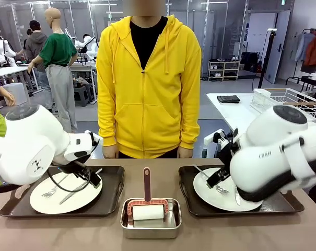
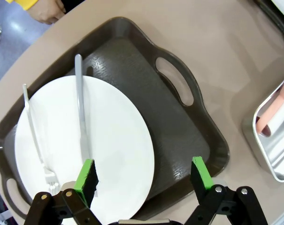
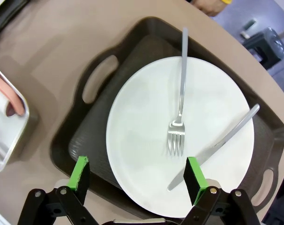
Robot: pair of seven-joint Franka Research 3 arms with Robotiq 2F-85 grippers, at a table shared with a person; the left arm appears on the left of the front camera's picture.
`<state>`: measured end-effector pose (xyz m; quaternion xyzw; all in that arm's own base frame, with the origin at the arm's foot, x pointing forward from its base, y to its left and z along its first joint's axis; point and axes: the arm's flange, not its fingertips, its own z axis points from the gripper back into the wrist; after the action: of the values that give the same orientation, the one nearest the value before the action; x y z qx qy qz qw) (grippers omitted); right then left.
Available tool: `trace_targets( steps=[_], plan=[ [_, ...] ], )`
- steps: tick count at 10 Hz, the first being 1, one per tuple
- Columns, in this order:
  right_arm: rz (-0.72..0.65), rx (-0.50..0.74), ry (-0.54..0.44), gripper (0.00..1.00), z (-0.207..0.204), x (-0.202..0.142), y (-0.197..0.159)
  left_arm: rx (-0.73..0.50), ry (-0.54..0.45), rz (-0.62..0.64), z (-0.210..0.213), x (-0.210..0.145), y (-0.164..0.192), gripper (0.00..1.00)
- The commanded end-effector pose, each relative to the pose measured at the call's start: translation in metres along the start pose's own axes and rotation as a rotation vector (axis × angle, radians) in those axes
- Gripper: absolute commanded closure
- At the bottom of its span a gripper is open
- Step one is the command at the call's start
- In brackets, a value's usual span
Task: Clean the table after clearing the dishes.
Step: When the left (or right) Handle tray is removed, use the left hand (or right hand) to clean the left (or right) side of the table with the Lint Roller.
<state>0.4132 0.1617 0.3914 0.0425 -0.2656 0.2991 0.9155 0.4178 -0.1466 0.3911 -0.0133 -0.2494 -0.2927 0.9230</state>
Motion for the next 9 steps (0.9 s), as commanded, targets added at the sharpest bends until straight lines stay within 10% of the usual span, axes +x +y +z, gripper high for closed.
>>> trace_targets(
  steps=[1,7,9],
  plan=[
    [-0.026,0.142,0.002,0.00,0.012,0.014,-0.026,-0.094,0.023,0.015,0.025,0.012,0.020,0.00],
    [-0.358,0.835,-0.158,0.00,0.075,-0.009,-0.106,-0.879,-0.333,0.358,0.083,-0.037,0.106,0.00],
    [-0.502,0.887,-0.164,0.00,0.103,-0.043,-0.150,-0.934,-0.466,0.507,0.096,-0.085,0.143,0.00]
  ],
)
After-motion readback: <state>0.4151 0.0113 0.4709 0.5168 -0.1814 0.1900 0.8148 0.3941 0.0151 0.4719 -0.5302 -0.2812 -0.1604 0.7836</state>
